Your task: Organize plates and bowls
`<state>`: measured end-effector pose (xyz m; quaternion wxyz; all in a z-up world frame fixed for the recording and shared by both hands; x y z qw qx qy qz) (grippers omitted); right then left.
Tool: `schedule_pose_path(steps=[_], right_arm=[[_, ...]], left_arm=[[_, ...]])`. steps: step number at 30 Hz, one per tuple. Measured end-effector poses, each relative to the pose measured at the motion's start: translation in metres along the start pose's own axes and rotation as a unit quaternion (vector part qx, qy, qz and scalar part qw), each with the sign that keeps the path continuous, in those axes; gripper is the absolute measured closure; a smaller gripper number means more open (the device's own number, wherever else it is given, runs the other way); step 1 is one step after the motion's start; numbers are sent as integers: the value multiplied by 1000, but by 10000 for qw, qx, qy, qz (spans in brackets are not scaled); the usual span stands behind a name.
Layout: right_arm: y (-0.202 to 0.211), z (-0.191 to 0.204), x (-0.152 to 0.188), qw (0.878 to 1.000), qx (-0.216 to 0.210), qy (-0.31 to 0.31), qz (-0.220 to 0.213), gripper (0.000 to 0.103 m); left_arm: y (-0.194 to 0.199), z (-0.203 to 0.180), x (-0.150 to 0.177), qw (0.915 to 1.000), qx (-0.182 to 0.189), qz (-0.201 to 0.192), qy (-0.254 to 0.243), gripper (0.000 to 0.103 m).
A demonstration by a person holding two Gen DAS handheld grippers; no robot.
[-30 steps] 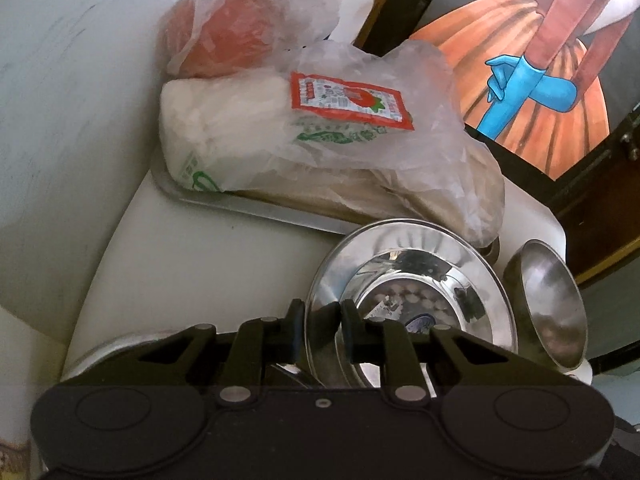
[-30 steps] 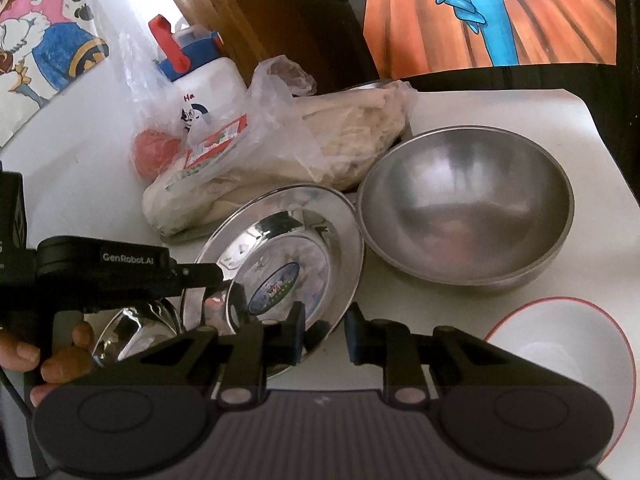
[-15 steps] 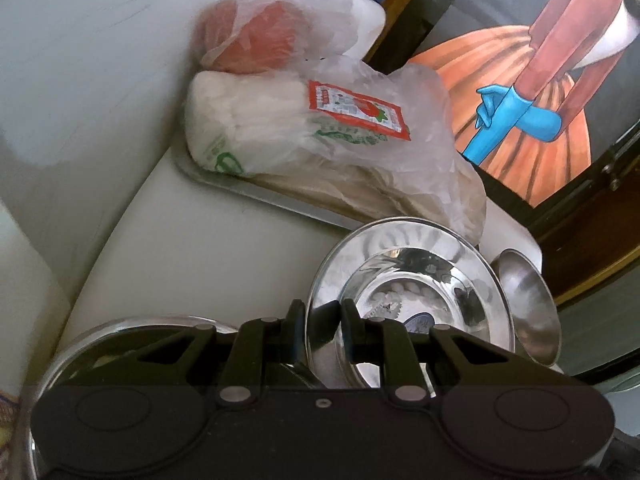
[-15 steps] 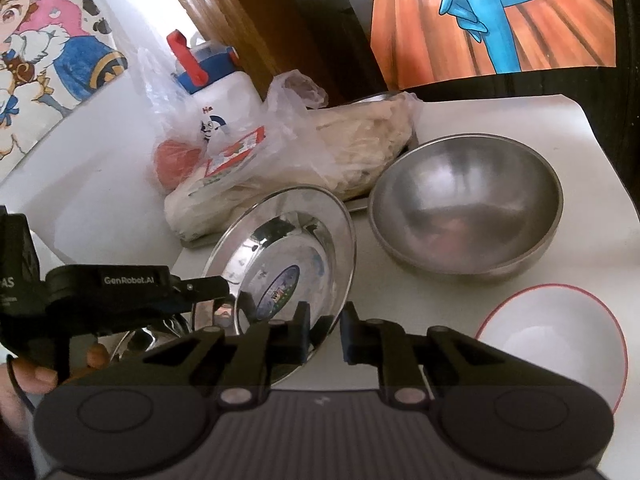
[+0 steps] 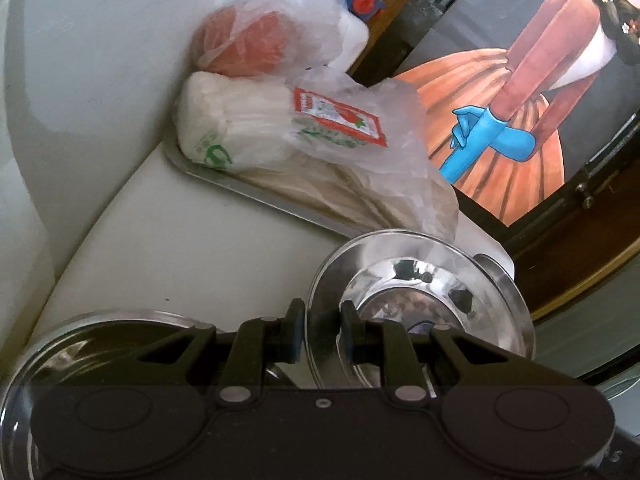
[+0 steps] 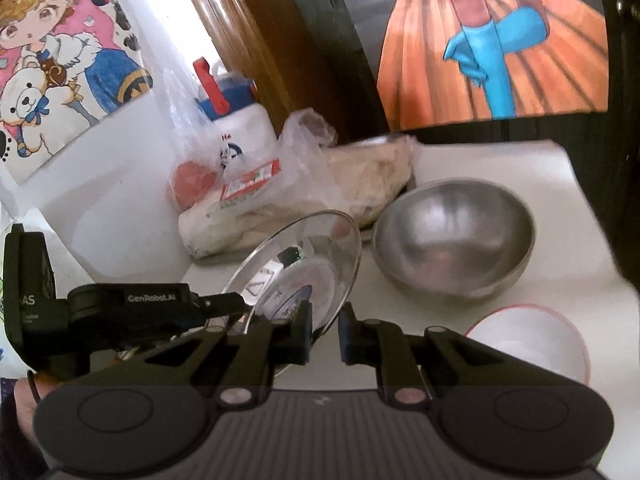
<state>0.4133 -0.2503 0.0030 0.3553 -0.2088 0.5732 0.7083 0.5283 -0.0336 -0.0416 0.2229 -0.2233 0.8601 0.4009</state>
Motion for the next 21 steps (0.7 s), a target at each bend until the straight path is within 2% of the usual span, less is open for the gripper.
schedule_pose_path(steps=[5,10,14,21], right_arm=[[6,-9,-2,9999,-34,-101,-40,89],[20,-5,0,9997,-229,-27,-79,88],[33,8,2,9988,-468,81,-100,88],[41,31,21,9957,-851,356,11,88]], left_arm=[[-2,-9,2,9999,133,-52,29,83],[17,-17,4,9999,31,-164,-11,84],[48,-22,10,9992,-220,-336,18,84],[98,-12,38,9952,-722,-653,47,84]])
Point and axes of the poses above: each gripper's, at about its wrist camera, not at the fingertips, and y roughly against the way its jaws point, z to its left, x to its underside, the point moved 4 cm from there along -y, roughly the way its jaws point, and after that the axes turned 9 degrees about x, right-handed, at the moved point
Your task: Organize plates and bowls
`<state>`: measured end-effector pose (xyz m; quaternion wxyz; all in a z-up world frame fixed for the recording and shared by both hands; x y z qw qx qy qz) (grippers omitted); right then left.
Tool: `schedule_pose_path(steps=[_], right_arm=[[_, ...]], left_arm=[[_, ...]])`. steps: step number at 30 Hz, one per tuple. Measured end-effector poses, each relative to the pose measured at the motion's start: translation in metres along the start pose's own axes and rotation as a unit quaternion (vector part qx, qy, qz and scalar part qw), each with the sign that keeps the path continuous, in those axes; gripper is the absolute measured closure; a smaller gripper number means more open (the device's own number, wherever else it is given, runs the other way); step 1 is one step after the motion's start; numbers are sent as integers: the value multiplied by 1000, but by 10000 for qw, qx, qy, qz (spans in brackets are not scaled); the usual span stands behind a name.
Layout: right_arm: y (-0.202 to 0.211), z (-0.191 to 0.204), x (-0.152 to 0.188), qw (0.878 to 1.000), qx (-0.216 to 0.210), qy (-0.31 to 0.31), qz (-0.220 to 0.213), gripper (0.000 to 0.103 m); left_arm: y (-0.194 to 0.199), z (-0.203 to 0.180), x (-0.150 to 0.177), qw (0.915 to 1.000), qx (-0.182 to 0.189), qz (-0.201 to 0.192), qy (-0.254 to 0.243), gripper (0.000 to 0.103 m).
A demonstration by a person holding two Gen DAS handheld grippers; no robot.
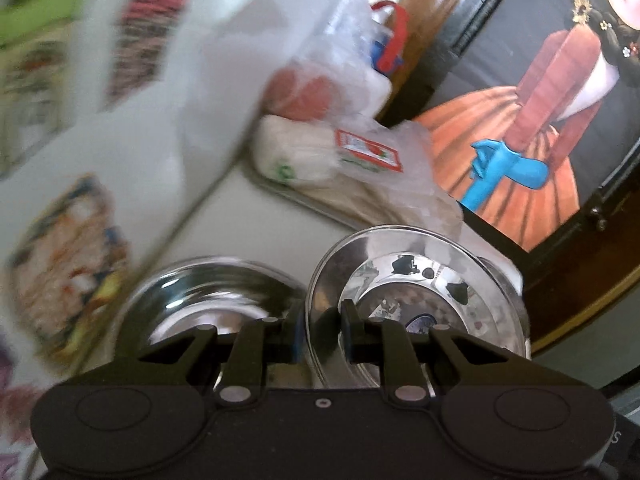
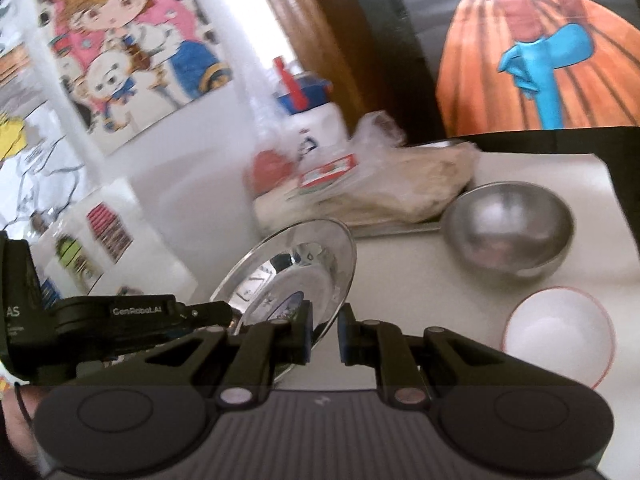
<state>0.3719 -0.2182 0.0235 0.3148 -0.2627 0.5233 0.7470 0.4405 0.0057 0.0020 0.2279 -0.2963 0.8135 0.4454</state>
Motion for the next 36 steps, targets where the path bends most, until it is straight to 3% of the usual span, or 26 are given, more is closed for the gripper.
schedule_pose_path(steps=[6,13,27,36], right_arm=[[-10,13,17,9993,-300,113,166,87],[-27,30,22,9976,-417,447,331,87],[-42,50,29,9910,-783,1062,215,86],[-50,53,31,9896,-808,1177,204,85]], left_arm=[[32,4,20,9975,-597,-278,-261,83],[44,25,40,9941,-990,-427,-116,83],[64,35,60,9853,-1471,-868,-57,82],[64,40,64,9819,-1628,-960,-88,82]])
Point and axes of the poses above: each gripper's, at about its wrist camera, not at the fingertips, and y roughly against the way its jaws point, z to its left, x to its underside, the point moved 4 cm from there along -y, roughly the way its jaws point, and after that the axes turned 9 degrees about x, right-handed, at the moved point
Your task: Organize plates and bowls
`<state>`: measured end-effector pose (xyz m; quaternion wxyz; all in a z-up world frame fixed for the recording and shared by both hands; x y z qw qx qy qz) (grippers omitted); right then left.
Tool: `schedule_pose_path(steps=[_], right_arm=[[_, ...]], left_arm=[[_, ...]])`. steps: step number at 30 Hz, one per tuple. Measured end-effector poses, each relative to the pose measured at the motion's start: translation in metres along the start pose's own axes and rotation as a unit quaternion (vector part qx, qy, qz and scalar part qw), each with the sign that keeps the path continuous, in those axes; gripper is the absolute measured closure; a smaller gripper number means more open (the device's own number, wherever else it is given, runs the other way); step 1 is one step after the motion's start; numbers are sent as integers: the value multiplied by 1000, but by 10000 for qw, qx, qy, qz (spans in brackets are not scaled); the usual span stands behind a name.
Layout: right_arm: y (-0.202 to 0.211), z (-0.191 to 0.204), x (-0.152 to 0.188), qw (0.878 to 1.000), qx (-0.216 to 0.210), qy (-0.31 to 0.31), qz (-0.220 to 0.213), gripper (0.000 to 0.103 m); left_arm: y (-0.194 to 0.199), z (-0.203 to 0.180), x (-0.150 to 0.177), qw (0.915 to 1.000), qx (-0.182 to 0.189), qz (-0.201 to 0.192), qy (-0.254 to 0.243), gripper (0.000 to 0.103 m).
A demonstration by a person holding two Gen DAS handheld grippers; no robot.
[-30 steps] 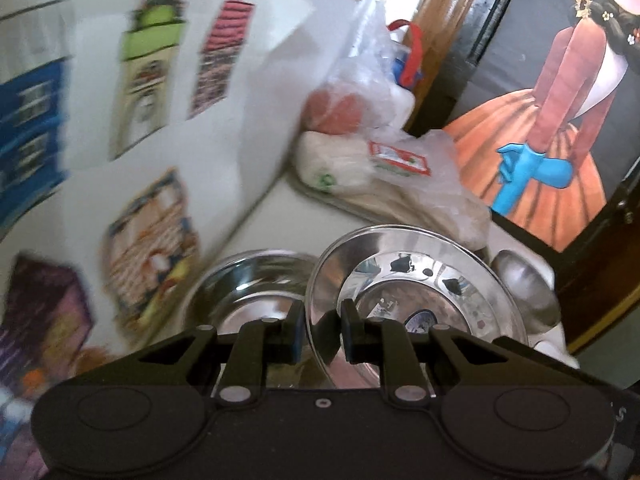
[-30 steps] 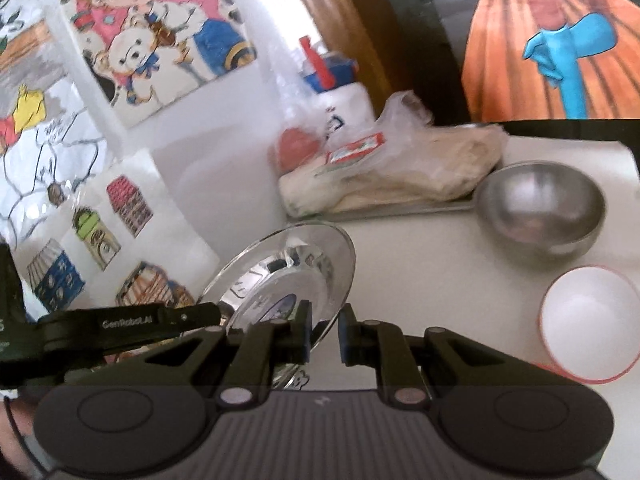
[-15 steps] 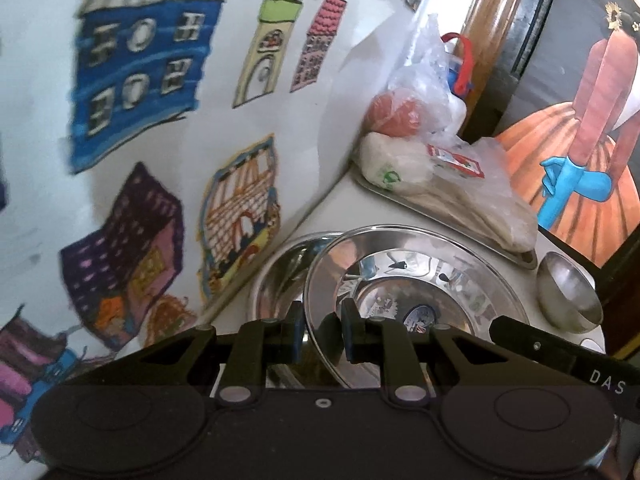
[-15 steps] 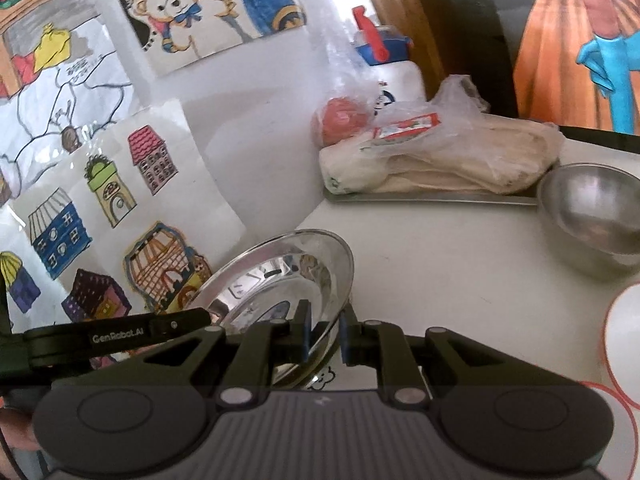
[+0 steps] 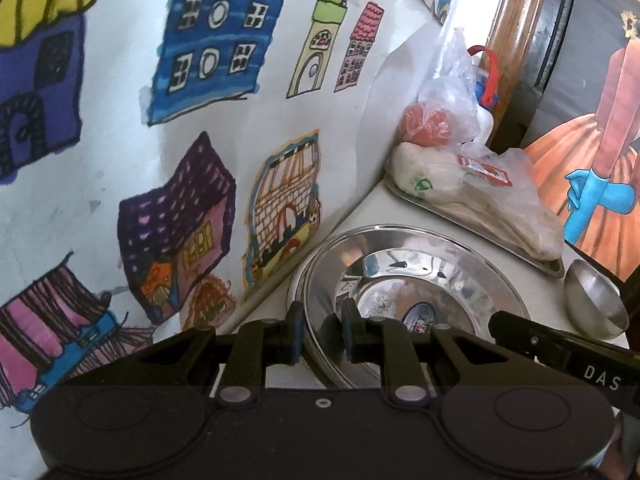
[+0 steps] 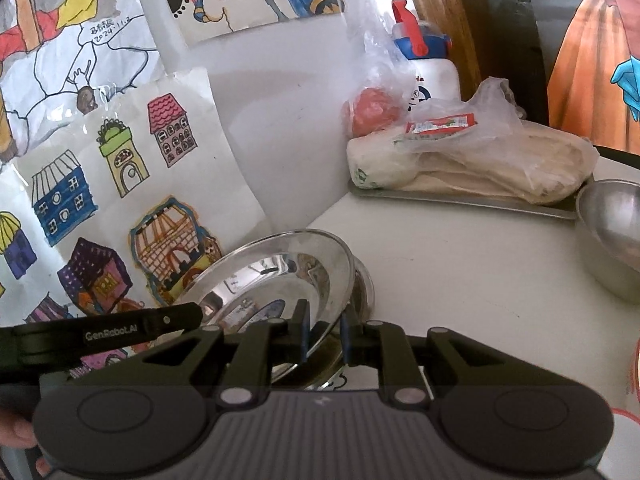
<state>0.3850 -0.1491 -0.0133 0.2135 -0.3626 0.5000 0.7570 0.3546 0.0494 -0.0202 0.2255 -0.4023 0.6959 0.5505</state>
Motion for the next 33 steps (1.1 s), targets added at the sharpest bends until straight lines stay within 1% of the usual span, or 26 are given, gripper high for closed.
schedule_pose_path(steps=[13,22,29,33], right_arm=[[-6,1,1,9999,133,56,70,83],[-7,4,0,9996,233,147,71,83],[-9,7,-1,9990,361,267,51,81],[-10,12,0,9975,527,468,-4,78]], left_arm=[[-8,-6,-3,9996,-166,-21,-229,81],[-14,-13,-4,9975,-340,67,-614,79],[-15,-14,-5,9974,-361,66,-613,79],[-15,-14,-5,9974,-368,67,-616,79]])
Point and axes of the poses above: each gripper's, at about its wrist camera, not at the fingertips, and y roughly against the way its jaws point, z to its left, x to its underside, the point moved 4 cm from there along -y, roughly the way its jaws point, and after that the axes turned 9 degrees about x, right-handed, at the moved point
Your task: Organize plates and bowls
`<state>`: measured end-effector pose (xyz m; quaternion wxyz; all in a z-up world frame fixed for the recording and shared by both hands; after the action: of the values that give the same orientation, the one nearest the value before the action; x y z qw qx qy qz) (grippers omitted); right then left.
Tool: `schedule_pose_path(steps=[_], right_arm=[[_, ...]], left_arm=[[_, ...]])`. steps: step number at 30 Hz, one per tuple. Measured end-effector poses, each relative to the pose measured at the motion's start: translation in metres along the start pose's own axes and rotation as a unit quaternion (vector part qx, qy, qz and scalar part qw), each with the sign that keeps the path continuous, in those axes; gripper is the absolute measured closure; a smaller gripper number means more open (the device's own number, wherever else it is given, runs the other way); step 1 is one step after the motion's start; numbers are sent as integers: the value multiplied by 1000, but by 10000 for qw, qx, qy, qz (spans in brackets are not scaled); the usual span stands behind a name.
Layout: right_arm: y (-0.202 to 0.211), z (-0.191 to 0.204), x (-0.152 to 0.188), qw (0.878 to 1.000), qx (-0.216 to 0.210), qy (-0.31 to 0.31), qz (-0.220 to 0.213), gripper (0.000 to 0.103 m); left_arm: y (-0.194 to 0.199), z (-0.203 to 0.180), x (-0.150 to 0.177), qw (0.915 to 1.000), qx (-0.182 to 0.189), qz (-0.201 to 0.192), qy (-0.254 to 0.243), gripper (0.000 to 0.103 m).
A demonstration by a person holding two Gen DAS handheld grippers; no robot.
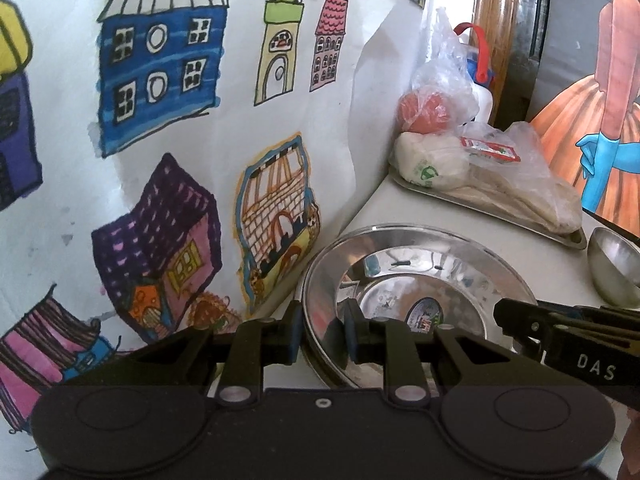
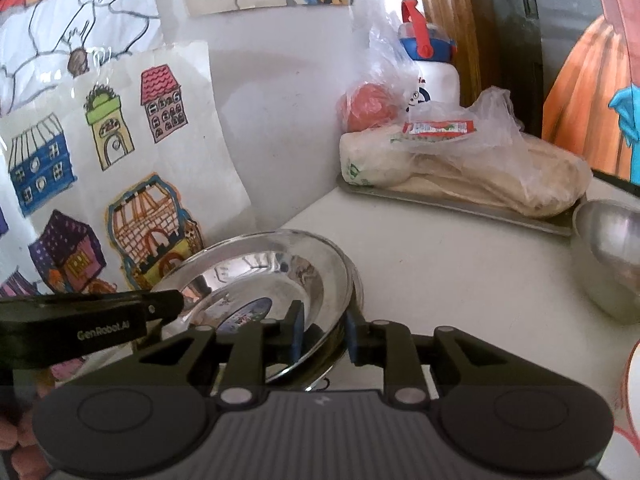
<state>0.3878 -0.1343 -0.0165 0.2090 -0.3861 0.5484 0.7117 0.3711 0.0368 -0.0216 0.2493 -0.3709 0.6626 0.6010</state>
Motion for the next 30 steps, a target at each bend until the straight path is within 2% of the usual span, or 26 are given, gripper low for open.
schedule_pose_path(steps=[6,10,12,14,18,26,27,30], right_arm=[[1,4,1,9997,150,204,-71,76],[7,6,1,9984,298,389,-268,73],[9,5,0,9982,312,400,-316,72],[11,4,0,9979,349,396,-365,65],[17,-2,2,9978,384,310,-440,54],[40,-16,6,9966,513,90,-633,33],[44,-17,7,9965,521,60,-652,32],[55,-21,9,9958,556,15,-726,28]], left_arm=[[1,0,2,10000,-64,-21,-71,79],[1,1,3,9998,-183,21,-48,80],[-1,5,4,9999,-64,51,96,80],[0,9,5,9997,30,60,244,80],[6,8,5,9997,70,-29,243,78],[18,5,6,9992,231,-137,300,68],[20,4,6,9992,240,-169,271,65],[25,0,9,9994,221,-198,196,64]])
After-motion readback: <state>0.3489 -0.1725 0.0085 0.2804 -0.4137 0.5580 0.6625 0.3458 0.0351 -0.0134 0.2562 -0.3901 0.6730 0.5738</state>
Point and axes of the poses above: each gripper's, at about its wrist camera, not at the fingertips, and y roughly against the way its jaws point, z to its left, x to its underside, the point moved 4 cm from there along -y, roughly the way its jaws point, and after that the axes turned 9 degrees about x, right-handed, at the moved point
